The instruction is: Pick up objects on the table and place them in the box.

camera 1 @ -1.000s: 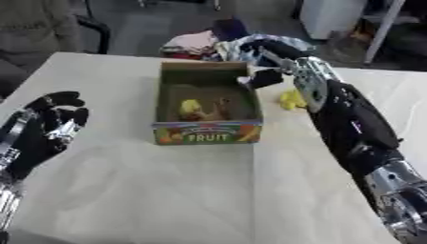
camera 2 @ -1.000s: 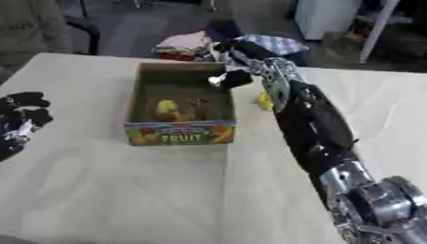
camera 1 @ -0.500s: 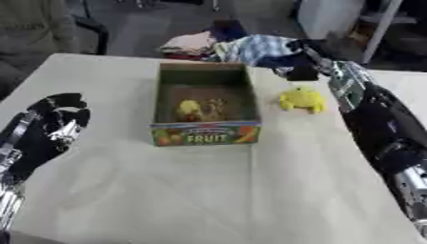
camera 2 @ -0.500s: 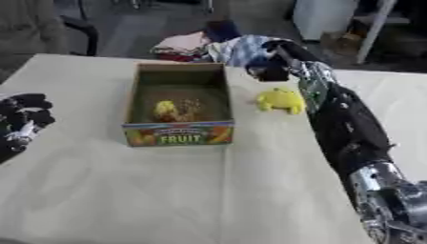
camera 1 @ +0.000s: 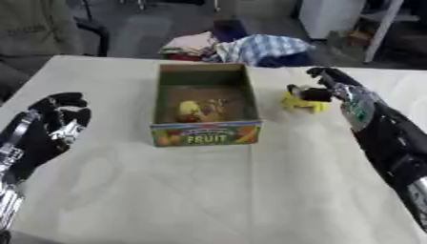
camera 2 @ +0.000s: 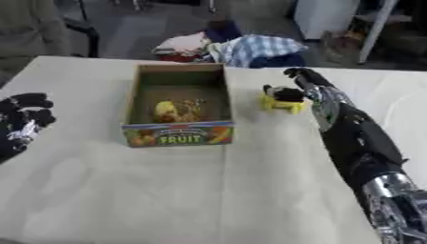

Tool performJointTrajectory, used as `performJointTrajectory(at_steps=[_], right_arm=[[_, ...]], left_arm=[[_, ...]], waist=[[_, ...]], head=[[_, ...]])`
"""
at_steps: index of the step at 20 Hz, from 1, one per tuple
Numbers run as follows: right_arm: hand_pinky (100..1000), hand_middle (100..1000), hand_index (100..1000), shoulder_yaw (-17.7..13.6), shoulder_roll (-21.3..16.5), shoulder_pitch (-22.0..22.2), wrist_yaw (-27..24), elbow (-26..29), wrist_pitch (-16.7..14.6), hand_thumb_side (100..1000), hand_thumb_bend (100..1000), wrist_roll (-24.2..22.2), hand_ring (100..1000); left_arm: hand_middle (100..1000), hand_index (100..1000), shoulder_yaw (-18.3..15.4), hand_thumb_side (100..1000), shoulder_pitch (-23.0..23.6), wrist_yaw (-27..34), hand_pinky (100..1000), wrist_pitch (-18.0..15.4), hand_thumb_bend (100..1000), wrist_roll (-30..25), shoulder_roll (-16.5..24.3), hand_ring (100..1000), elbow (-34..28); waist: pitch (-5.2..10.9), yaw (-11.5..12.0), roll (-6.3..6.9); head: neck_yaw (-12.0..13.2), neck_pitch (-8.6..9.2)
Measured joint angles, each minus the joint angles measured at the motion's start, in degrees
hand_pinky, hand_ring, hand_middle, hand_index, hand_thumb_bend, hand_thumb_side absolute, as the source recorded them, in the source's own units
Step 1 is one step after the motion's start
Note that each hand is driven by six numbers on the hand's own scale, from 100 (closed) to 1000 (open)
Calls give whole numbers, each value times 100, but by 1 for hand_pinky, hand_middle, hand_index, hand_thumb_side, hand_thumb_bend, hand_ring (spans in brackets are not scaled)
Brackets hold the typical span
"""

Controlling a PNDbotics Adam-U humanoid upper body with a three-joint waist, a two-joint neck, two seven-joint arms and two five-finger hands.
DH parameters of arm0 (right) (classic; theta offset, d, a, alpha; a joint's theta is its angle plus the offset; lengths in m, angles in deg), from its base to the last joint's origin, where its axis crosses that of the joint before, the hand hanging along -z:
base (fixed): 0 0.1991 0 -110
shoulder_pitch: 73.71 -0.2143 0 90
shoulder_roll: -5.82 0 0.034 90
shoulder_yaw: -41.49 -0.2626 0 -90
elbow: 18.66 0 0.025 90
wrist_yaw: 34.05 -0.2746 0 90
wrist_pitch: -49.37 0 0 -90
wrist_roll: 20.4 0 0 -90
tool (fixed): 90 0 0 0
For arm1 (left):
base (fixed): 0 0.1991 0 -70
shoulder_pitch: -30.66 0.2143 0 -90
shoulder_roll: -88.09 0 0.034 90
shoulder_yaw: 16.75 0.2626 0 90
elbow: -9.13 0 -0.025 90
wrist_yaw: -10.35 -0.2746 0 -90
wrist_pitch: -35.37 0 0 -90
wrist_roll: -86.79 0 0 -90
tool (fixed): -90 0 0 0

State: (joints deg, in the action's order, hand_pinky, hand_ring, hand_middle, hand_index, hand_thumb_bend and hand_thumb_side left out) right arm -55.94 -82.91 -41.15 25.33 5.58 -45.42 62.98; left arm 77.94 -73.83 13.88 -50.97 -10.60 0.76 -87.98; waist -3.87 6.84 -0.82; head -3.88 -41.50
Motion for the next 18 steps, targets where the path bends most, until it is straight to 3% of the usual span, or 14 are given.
performJointTrajectory(at_steps=[4, 5, 7, 12, 18], right_arm=[[808, 846, 921, 46, 16, 5, 196, -67, 31, 654, 408, -116, 861], [802, 798, 890, 50, 17, 6, 256, -67, 27, 549, 405, -152, 849], [793, 745, 847, 61, 17, 6, 379, -67, 12, 464, 409, -213, 834], [769, 603, 748, 58, 21, 7, 612, -53, 1, 328, 424, -244, 797], [694, 392, 503, 40, 27, 24, 772, 25, 61, 104, 421, -32, 709]], left_arm=[[709, 817, 0, 412, 1, 0, 786, -7, 317, -7, 0, 662, -1], [709, 817, 0, 413, 2, 0, 786, -7, 316, -7, 0, 662, -1], [710, 818, 0, 415, 2, 0, 786, -8, 315, -8, 0, 663, -1], [710, 818, 0, 417, 2, 0, 787, -9, 313, -10, 0, 663, -1], [711, 818, 0, 421, 2, 0, 787, -9, 309, -10, 0, 666, -1]], waist=[[0, 21, 2], [0, 21, 2], [1, 22, 2], [3, 25, 2], [4, 26, 1]], head=[[18, 4], [21, 5], [25, 9], [28, 23], [49, 24]])
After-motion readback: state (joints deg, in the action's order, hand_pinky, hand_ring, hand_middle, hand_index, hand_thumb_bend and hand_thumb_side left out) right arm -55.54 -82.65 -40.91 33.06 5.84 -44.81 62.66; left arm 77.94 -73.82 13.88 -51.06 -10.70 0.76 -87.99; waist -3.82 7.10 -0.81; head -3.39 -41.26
